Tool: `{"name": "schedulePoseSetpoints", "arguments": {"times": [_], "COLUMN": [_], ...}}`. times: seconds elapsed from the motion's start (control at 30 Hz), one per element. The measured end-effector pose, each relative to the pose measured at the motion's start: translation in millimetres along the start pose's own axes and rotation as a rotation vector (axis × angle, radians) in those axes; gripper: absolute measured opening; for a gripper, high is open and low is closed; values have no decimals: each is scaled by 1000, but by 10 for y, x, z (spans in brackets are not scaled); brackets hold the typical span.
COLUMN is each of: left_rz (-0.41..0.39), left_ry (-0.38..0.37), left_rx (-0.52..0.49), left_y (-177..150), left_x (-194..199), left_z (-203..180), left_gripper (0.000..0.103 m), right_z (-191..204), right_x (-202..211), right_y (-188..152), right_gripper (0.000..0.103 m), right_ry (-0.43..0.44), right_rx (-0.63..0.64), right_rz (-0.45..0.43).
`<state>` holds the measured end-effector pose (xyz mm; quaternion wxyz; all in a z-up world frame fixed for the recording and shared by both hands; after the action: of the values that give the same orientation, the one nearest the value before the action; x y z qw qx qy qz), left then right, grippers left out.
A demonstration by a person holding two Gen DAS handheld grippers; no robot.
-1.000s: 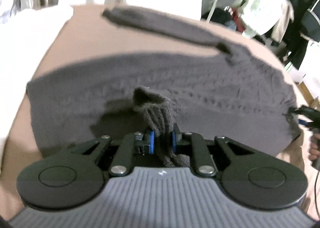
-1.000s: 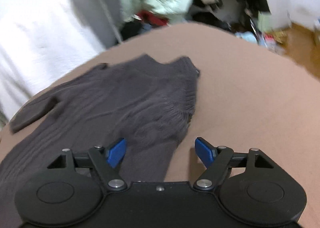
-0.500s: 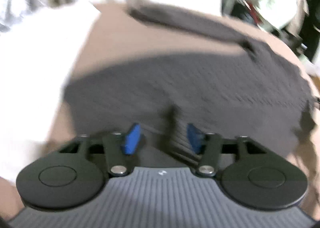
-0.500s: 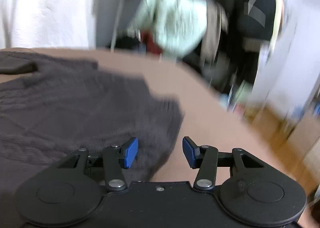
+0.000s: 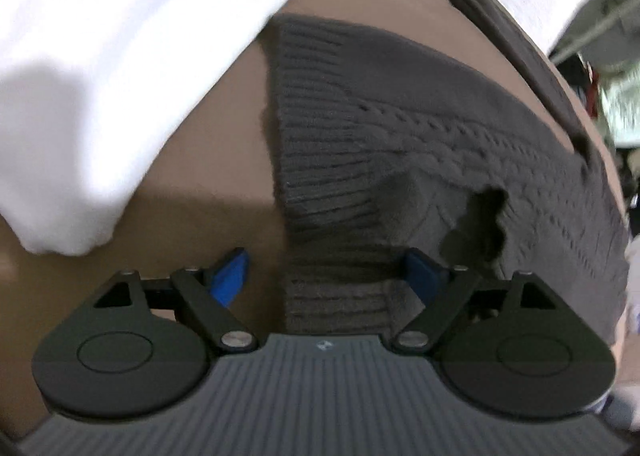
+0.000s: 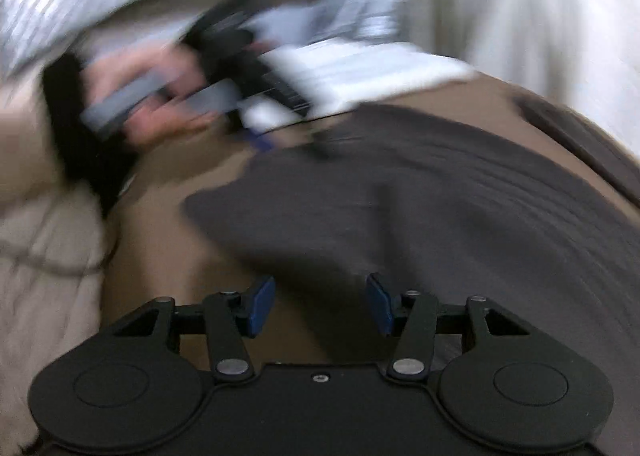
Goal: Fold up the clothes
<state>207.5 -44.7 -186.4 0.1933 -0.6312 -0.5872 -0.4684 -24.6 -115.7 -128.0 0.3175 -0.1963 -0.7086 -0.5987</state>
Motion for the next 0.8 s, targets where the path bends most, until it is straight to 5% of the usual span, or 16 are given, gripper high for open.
{"name": "schedulePoseSetpoints", "arguments": {"times": [0.03, 0.07, 0.1, 0.23, 0.27, 0.3, 0.33, 0.4, 0.5, 0.63, 0.77, 0.8], "left_rz": [-15, -28, -42, -184, -228, -254, -268, -270, -120, -88, -135, -140], "left_ry": [0, 0, -1, -77, -82, -56, -14, 89, 203, 196, 188, 191], "left_rx": [-28, -66, -104, -176, -192, -202, -210, -229, -188, -111, -141, -149], "left_y": [-6, -17, -28, -1, 17, 28, 38, 51, 29, 78, 165, 153], "left_x": [9, 29, 49, 447, 583, 655, 690, 682, 305, 177, 233, 243], "left_z": [-40, -101, -163, -391, -423, -413, -384, -303, -73, -1, -113, -130], "left_gripper": [51, 14, 11, 10, 9, 10, 10, 10, 12, 13, 29, 32], "right_z": [144, 278, 360, 433, 440, 432, 410, 359, 333, 242, 241, 208], "right_x": [-103, -218, -346, -716, -753, -741, -689, -587, -640, -722, -745, -685], "right_y": [39, 76, 115, 244, 286, 345, 418, 545, 501, 361, 368, 355], "right_gripper": [66, 66, 66, 59, 50, 29, 22, 22, 20, 20, 21, 29], "right_ry": [9, 7, -7, -72, -73, -74, -76, -56, 39, 122, 169, 193], "right_rx": [77, 149, 206, 312, 312, 287, 245, 147, 95, -4, -106, -149], "right_rz": [13, 26, 38, 27, 11, -6, -23, -51, 22, 84, 110, 112]}}
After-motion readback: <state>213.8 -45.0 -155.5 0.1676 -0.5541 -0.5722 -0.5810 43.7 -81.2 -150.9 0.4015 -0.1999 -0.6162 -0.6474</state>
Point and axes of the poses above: each gripper's, at about its wrist camera, not at the fingertips, and x roughly against the way its jaws point, z to its left, y to its top, the point moved 6 cm from there along -x, roughly the way its jaws point, and after that the axes turned 5 degrees about -y, right-handed, at the moved point
